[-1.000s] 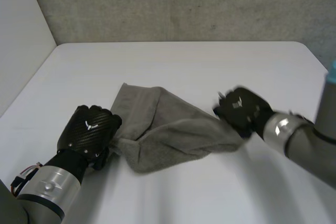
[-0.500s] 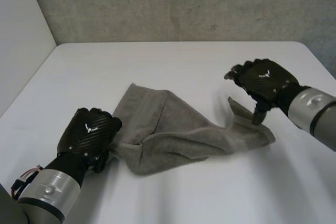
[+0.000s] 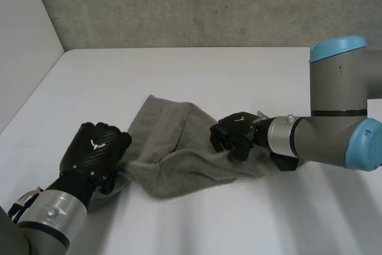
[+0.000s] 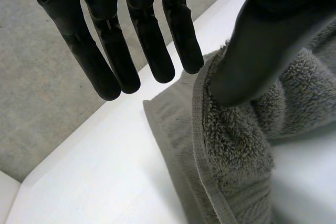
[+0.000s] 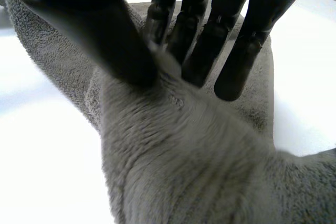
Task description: Fold the towel.
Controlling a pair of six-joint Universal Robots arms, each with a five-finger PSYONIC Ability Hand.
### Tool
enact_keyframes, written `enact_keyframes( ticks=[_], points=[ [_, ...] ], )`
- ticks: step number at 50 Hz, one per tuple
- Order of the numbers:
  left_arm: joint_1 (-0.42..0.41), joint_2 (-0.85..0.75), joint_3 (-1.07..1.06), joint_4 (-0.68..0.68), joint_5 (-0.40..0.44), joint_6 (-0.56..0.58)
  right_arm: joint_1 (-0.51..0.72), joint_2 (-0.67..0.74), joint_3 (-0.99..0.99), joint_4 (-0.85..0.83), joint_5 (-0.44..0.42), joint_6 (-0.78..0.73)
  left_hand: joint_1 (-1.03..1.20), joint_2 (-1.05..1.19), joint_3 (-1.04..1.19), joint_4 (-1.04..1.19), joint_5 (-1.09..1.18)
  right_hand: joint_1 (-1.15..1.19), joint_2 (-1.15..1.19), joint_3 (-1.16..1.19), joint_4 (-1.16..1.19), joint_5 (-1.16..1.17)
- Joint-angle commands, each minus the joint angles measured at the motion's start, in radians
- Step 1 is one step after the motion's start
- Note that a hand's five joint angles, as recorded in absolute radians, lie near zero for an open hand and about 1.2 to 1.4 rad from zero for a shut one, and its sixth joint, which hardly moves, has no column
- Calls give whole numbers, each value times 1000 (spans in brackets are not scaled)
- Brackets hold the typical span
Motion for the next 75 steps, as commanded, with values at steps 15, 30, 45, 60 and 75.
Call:
enact_keyframes(
  ticks=[15,30,45,60,75],
  points=[
    [56,-149,479,-11,1,7,-2,-103,-185,-396,174,-30,281,283,282,280,115,112,120,145,132,125],
    [-28,-254,611,-303,-110,-80,-4,-241,208,-897,218,-133,-892,-890,-891,-894,-1059,112,120,145,132,125],
    [-57,-342,416,-221,-27,-173,-13,-243,457,-861,231,-129,-820,-818,-819,-821,-986,112,120,145,132,125],
    [-238,-413,431,-235,-31,-188,-38,-241,490,-859,238,-129,-720,-718,-718,-721,-886,112,120,145,132,125],
    [-312,-465,394,-214,-38,63,-39,-235,491,-859,238,-129,-702,-700,-701,-703,-869,112,120,145,132,125]
  ],
)
